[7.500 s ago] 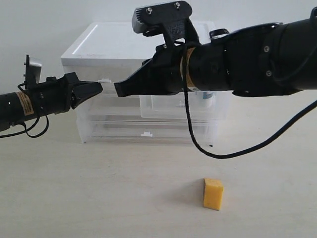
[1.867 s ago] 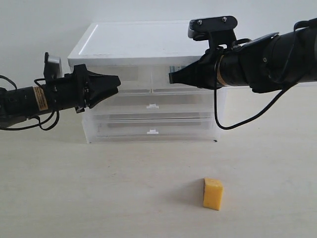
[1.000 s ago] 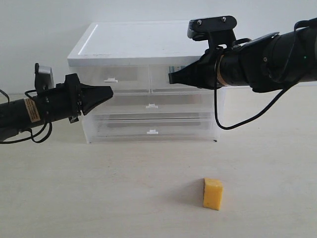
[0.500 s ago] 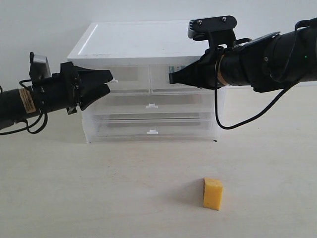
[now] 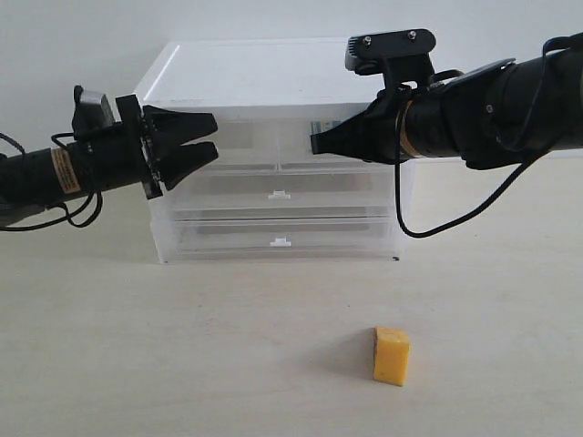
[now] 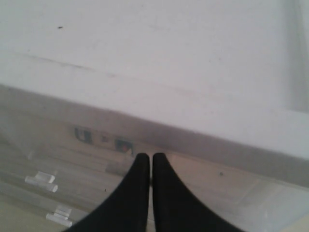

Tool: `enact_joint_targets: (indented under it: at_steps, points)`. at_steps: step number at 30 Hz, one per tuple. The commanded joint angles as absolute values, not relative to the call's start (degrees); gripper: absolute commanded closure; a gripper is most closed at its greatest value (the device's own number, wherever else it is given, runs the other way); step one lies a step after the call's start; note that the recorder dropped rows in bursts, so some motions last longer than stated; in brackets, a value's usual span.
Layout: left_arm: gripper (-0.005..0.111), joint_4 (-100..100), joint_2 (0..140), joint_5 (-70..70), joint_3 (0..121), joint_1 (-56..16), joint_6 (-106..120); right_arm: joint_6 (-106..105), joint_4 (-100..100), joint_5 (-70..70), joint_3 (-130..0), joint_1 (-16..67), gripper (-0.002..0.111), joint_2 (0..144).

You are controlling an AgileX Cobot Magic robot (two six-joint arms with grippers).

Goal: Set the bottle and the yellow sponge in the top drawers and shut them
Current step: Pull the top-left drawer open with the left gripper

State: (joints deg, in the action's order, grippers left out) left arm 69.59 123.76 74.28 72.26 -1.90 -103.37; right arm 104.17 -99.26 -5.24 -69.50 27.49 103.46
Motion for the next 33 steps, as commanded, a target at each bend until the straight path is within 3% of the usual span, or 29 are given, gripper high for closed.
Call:
enact_joint_targets:
  at_steps: [1, 5, 12, 18, 21, 23, 33]
  points:
    - [0.053, 71.9, 122.7, 70.0, 72.3, -1.8, -103.9, 104.4, -99.7, -2.3, -69.8, 27.7, 0.108, 104.6]
    - [0.053, 77.7, 120.3, 70.0, 70.3, -1.8, -105.7, 104.2, -99.7, -2.1, -69.8, 27.7, 0.108, 104.6]
    - [0.053, 70.0, 119.8, 70.0, 68.0, -1.8, -101.7, 103.5, -99.6, -1.2, -69.8, 27.7, 0.108, 104.6]
    - [0.054, 69.3, 122.1, 67.4, 72.7, -1.9, -102.2, 103.4, -99.6, -1.2, -69.8, 27.7, 0.108, 104.6]
    - [0.072, 68.8, 122.7, 67.4, 72.9, -1.9, -102.2, 103.4, -99.6, -1.2, -69.8, 27.7, 0.108, 104.6]
    - [0.099, 68.6, 122.9, 67.3, 72.9, -1.9, -102.0, 103.6, -99.6, -1.3, -69.8, 27.7, 0.108, 104.6]
    - [0.103, 70.1, 123.1, 70.0, 72.5, -1.9, -100.6, 103.5, -99.6, -1.4, -69.8, 27.7, 0.108, 104.6]
